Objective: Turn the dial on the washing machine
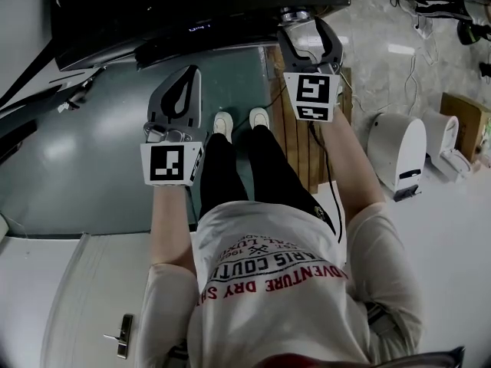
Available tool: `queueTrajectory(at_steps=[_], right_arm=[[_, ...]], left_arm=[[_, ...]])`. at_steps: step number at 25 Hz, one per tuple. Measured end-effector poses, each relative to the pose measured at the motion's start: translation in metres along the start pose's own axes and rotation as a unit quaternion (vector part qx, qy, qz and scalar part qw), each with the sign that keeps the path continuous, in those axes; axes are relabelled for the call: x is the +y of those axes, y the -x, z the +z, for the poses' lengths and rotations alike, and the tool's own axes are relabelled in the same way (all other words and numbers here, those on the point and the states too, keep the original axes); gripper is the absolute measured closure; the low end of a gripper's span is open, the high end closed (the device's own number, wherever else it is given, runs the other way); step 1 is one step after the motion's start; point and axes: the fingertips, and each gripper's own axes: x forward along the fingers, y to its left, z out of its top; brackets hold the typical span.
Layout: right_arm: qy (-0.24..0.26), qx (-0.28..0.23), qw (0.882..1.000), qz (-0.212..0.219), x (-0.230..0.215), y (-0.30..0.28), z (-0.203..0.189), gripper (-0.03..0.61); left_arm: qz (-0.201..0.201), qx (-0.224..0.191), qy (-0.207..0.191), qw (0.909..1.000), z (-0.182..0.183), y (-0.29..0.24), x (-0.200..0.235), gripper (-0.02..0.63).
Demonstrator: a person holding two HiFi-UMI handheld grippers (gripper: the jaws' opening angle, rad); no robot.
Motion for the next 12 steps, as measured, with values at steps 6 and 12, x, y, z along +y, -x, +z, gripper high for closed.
queueTrajectory(at_steps=[6, 12], right_arm=[[0.023, 0.021, 0.999, -0.029, 0.0008, -0.0072, -0.0038, 0.287], [-0.023, 0.032, 0.999, -0.010, 0.0000, -0.0086, 0.0014, 0.298]], left_arm=[[0.001, 0.002, 0.008, 1.0000, -0.0024, 0.0003, -0.0063, 0.598], [0.005, -0.005, 0.007, 1.0000, -0.0026, -0.0002, -0.0022, 0.598]])
